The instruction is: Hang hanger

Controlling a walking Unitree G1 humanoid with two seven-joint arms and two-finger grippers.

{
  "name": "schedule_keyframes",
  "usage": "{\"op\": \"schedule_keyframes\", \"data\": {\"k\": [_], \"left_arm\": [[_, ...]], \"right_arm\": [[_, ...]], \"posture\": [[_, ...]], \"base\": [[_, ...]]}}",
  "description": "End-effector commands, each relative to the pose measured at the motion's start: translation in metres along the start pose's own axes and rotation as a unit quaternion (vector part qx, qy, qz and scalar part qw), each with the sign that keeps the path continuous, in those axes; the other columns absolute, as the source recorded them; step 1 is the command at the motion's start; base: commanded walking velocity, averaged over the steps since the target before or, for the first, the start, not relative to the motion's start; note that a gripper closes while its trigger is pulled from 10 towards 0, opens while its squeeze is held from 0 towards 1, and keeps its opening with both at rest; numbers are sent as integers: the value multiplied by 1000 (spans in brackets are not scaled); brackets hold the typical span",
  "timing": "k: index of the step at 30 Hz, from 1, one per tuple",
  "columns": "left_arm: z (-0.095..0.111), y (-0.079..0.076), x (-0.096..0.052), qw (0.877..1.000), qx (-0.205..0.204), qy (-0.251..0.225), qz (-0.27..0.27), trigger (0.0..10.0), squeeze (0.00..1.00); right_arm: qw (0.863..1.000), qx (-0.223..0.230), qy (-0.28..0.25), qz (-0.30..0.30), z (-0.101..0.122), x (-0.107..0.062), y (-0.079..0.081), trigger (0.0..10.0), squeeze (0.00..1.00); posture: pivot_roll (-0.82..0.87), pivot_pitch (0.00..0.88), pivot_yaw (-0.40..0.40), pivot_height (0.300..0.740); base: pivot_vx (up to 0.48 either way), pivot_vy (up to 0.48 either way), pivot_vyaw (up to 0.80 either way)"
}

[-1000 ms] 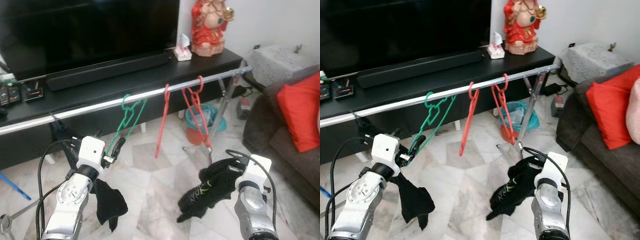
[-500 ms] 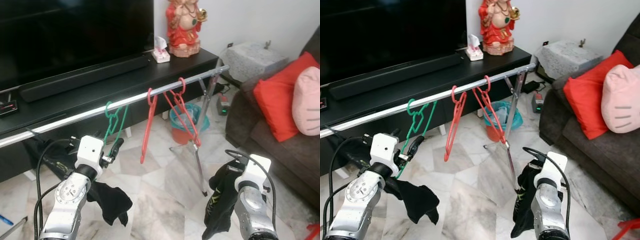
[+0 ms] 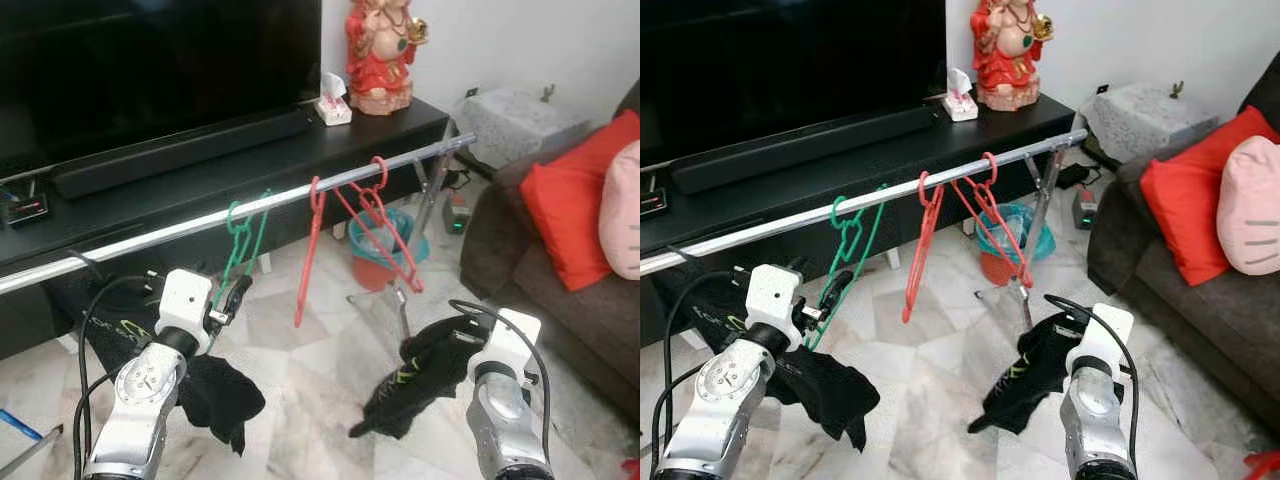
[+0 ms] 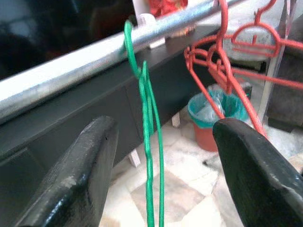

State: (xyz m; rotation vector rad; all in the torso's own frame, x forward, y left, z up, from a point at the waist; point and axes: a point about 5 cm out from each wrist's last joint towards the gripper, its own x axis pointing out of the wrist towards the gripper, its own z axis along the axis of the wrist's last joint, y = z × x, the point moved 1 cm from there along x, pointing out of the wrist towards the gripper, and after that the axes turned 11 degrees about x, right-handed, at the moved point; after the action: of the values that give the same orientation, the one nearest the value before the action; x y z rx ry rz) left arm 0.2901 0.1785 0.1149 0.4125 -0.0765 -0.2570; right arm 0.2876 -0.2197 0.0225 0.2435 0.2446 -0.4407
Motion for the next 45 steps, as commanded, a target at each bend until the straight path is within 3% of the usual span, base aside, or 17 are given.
{"op": "schedule_keyframes", "data": {"k": [1,9,13,31,40,45], "left_arm": [[-2,-4,2,1000,3,13,-18,10000,0],[-1,-2,15,999,-26,14,-35,10000,0],[-2,-3,19,999,-20,18,-43,10000,0],[-1,-3,20,999,-29,14,-44,10000,0],[2,-4,20,998,-28,6,-49,10000,0],[2,-4,20,998,-28,7,-54,10000,0]], "right_arm": [[1000,7,-26,8,12,2,5,10000,0],[1000,8,-25,12,13,3,5,10000,0],[1000,8,-25,13,13,3,6,10000,0],[999,10,-30,14,15,3,7,10000,0],[1000,15,-26,8,13,3,6,10000,0],[1000,13,-26,8,13,3,7,10000,0]], "posture": [[-187,0,19,740],[-185,0,13,740],[-185,0,13,740],[-186,0,13,740],[-184,0,13,740],[-183,0,15,740]], "base": [[0,0,0],[0,0,0],[0,0,0],[0,288,-159],[0,0,0],[0,0,-800]]}}
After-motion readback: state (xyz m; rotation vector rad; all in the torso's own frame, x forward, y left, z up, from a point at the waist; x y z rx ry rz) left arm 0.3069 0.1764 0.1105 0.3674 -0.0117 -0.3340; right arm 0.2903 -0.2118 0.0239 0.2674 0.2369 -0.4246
